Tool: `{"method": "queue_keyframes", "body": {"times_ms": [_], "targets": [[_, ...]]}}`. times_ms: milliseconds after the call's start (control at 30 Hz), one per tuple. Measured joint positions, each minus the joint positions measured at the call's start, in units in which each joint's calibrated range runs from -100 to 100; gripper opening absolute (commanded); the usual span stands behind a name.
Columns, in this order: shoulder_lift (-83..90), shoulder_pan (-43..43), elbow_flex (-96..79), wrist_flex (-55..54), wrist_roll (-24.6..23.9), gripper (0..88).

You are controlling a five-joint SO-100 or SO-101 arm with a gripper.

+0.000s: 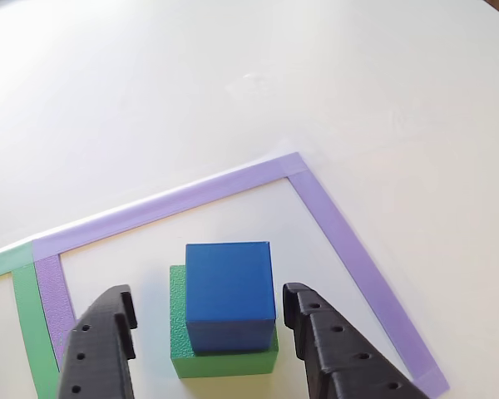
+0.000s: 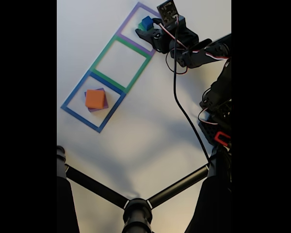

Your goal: Tower of hanoi

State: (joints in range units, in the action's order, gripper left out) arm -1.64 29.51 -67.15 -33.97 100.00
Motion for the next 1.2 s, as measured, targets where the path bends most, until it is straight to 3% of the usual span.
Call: {"method": "queue_keyframes", "body": {"times_ms": [433, 833, 1000, 1200], "targets": [[0.00, 0.00, 0.09, -0.56, 0.00, 4.9], [0.00, -1.30, 2.41, 0.72, 0.00, 3.8], [4.20, -2.00, 4.64, 8.69, 0.00, 3.7], [14.96, -3.49, 15.22, 32.93, 0.00, 3.6]]}}
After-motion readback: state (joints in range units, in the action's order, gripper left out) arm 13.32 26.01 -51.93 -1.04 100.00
